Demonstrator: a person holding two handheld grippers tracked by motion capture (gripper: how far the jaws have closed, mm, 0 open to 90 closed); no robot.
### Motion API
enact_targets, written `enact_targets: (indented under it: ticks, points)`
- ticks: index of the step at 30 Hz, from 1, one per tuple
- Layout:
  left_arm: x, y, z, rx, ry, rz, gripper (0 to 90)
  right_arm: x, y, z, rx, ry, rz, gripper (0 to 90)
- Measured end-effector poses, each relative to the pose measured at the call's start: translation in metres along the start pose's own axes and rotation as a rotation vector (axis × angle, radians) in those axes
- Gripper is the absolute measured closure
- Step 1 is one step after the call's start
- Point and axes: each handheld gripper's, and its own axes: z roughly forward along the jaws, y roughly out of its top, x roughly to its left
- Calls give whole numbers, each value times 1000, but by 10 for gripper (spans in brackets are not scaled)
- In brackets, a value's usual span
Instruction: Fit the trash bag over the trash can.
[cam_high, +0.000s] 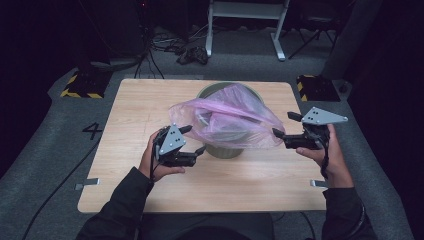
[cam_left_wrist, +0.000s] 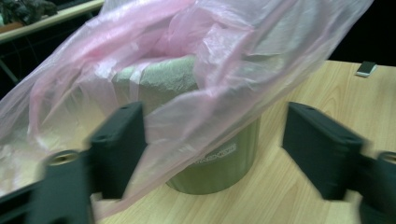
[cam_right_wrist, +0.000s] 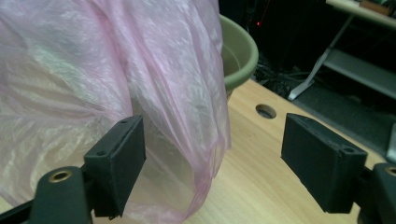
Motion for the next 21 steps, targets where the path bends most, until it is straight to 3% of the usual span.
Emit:
enact_targets:
  ticks: [3,7,8,13,14,16,18,21]
  points:
    - [3,0,7,17,16,5,410,4,7,-7,-21,-6,-50,211]
    - [7,-1,10,25,47,25,589,11,18,-13,-54,-4,-107,212]
    - [8,-1,11,33,37,32,652,14,23,-12,-55,-4,-128,214]
    - [8,-1,15,45,25,62,784,22,38,0,-39,1,-181,280]
    - [8,-1,15,43,20,66,828,24,42,6,-8,5,-199,315]
    - [8,0,17,45,7,74,865,24,46,16,51,4,-229,481]
    - [8,-1,20,56,-5,83,891,19,48,26,99,14,-212,679]
    - [9,-1,24,69,-32,91,899,9,46,37,127,-22,-162,832]
